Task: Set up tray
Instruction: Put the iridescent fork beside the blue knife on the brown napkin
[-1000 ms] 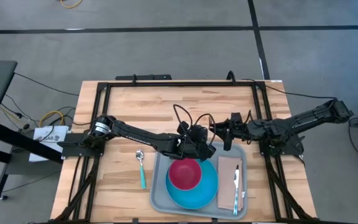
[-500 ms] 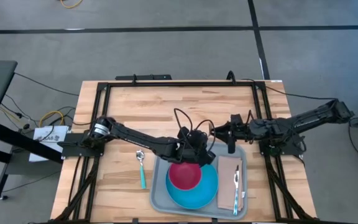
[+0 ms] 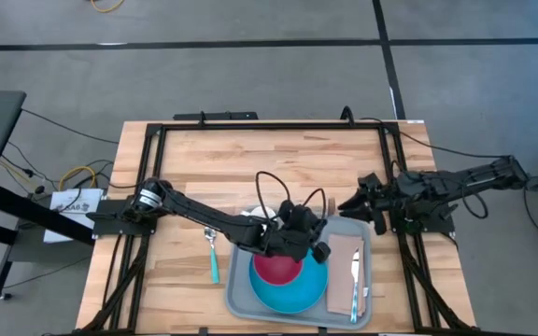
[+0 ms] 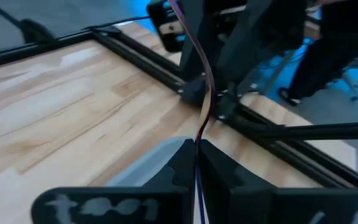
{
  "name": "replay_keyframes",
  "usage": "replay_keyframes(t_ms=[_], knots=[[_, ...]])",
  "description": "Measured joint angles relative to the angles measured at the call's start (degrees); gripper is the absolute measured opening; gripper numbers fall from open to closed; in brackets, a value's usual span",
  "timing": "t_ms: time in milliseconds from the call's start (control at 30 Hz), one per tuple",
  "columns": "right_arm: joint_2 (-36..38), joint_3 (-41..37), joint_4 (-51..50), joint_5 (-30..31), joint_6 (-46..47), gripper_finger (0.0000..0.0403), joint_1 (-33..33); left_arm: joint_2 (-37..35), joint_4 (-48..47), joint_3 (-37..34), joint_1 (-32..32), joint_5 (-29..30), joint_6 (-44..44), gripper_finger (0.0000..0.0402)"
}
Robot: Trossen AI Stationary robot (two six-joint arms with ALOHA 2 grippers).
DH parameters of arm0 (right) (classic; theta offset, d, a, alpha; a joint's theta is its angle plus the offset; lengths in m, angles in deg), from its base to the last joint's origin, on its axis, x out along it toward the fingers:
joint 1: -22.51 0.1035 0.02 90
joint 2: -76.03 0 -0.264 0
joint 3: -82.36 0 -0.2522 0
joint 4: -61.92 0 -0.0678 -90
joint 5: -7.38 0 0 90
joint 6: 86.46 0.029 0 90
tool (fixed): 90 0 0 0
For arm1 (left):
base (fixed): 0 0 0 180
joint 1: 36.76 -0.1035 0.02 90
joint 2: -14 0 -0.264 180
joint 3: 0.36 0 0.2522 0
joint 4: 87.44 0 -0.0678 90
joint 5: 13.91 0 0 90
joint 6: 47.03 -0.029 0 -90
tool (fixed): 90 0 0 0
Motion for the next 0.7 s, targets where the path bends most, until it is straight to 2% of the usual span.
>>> replay_keyframes(t_ms=[167,400,467,567,700], knots=[[2.6,0.0,1.7,-0.5,0.1,0.0110,0.1,0.0,3.1,0.0,-0.2,-4.3,-1.1,0.0000],[2.4,0.0,8.4,-2.9,-1.7,0.0110,0.4,0.0,10.3,0.0,-0.4,-4.7,-0.5,0.0000],[2.3,0.0,8.7,-3.1,-1.8,0.0110,0.4,0.0,12.5,0.0,-0.6,-6.9,-1.7,0.0000],[1.2,0.0,12.3,-3.5,-1.9,0.0110,0.4,0.0,13.2,0.0,-0.9,-9.7,-1.4,0.0000],[1.0,0.0,16.8,-6.1,-1.9,0.0110,0.4,-0.1,13.6,0.0,-1.1,-9.8,-0.7,0.0000]])
